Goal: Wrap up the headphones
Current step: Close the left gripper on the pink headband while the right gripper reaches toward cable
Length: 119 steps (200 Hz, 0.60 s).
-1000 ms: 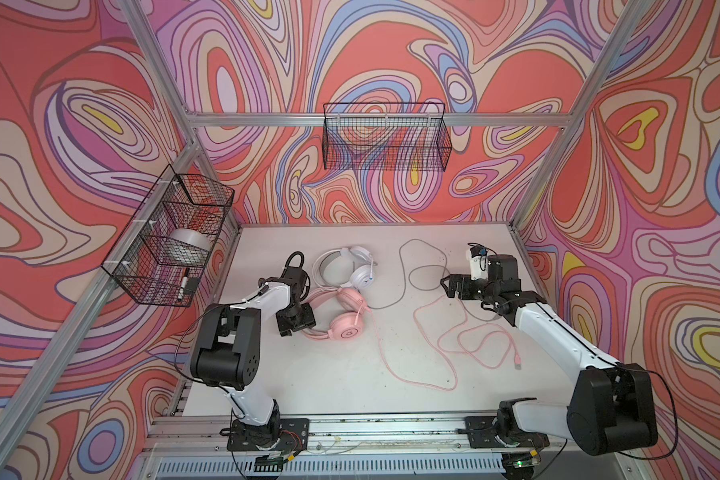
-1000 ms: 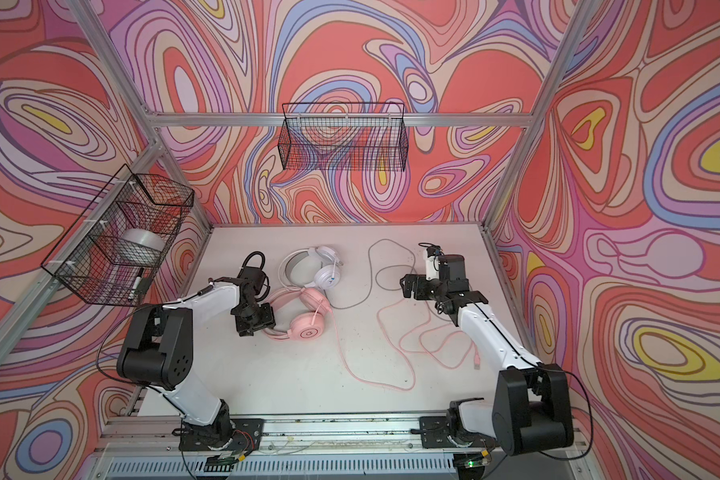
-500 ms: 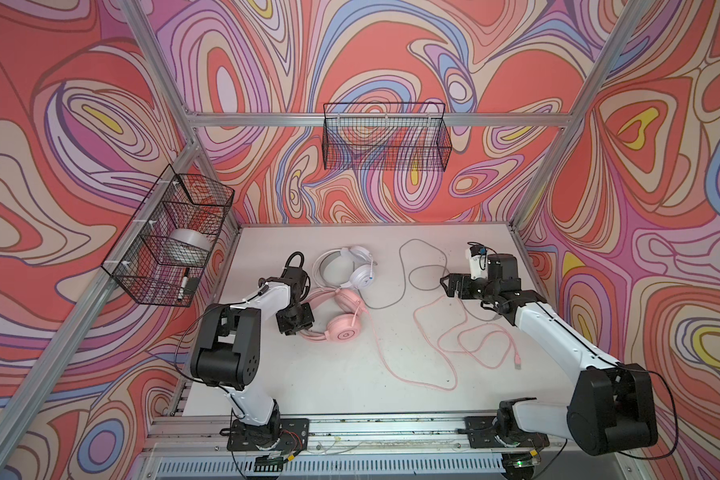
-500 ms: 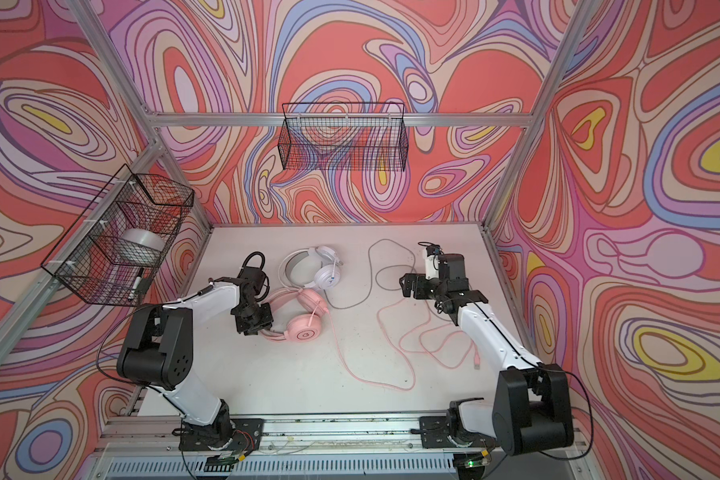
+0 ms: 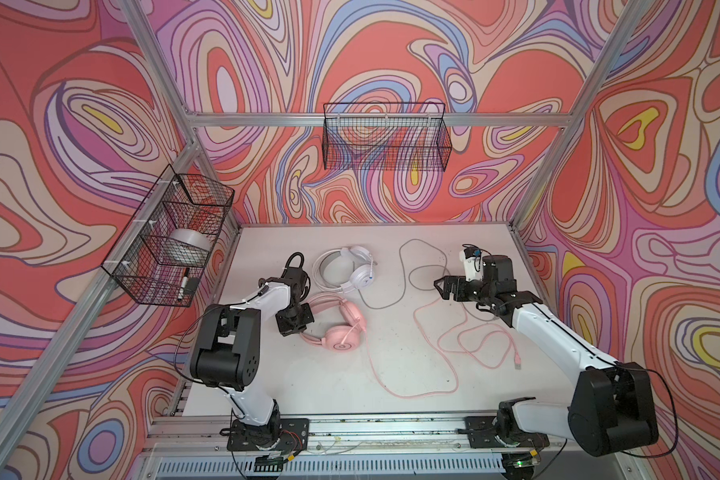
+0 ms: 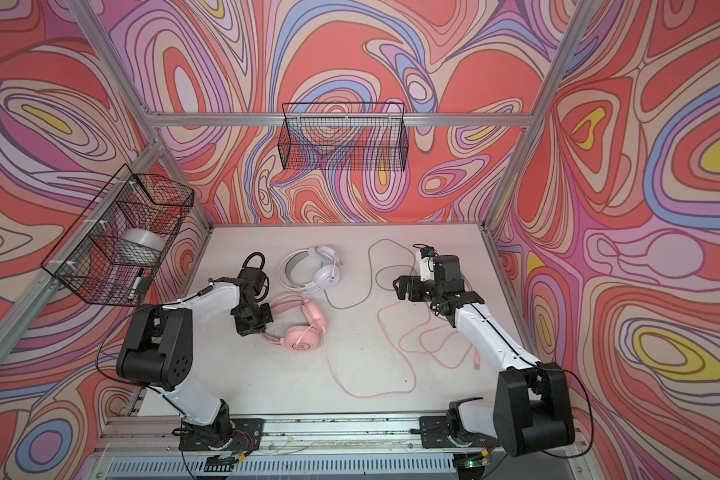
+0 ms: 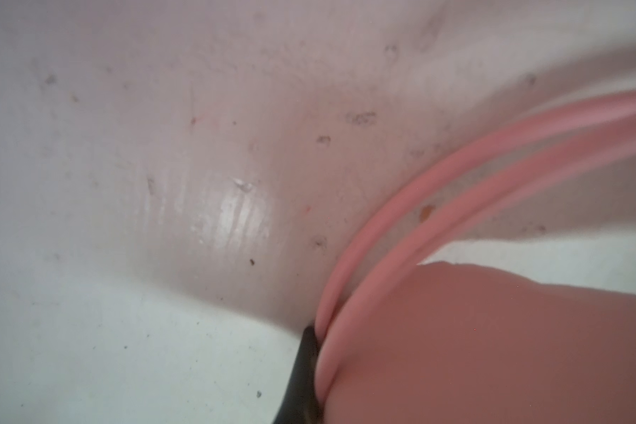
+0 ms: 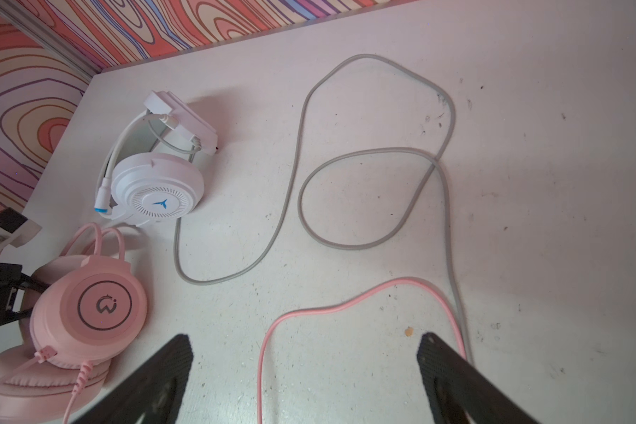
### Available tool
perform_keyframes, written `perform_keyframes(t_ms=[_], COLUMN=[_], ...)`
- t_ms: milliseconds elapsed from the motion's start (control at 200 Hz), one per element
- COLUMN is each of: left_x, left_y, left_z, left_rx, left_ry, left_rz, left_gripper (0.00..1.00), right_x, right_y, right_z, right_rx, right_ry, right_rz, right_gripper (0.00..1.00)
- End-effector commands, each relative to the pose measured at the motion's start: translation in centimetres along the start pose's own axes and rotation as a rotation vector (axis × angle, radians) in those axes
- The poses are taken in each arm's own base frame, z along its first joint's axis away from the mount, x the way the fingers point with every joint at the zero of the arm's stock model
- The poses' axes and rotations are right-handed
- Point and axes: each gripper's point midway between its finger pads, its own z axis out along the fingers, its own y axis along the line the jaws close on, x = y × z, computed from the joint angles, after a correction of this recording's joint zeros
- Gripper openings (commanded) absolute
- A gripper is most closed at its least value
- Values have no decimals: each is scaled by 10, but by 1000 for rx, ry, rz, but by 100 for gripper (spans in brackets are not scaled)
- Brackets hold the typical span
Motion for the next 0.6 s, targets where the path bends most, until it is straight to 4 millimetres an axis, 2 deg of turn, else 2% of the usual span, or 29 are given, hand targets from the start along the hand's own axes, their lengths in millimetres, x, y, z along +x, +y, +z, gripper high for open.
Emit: perform_keyframes(t_ms=[0,155,591], left_x=[9,3,-17], left_y=[7,3,-22], left_z=[-11,-30,-91], left_rx=[-28,4,157], left_ry=[17,-24,-137], left_rz=[15,1,-98], left_gripper=[0,0,0], right_x=[10,21,61], right_y=[8,23,88], right_z=[7,16,25], right_rx=[-38,-91,-303], right_ry=[20,55,180], right_rz=[5,5,-125], right_gripper=[98,98,99])
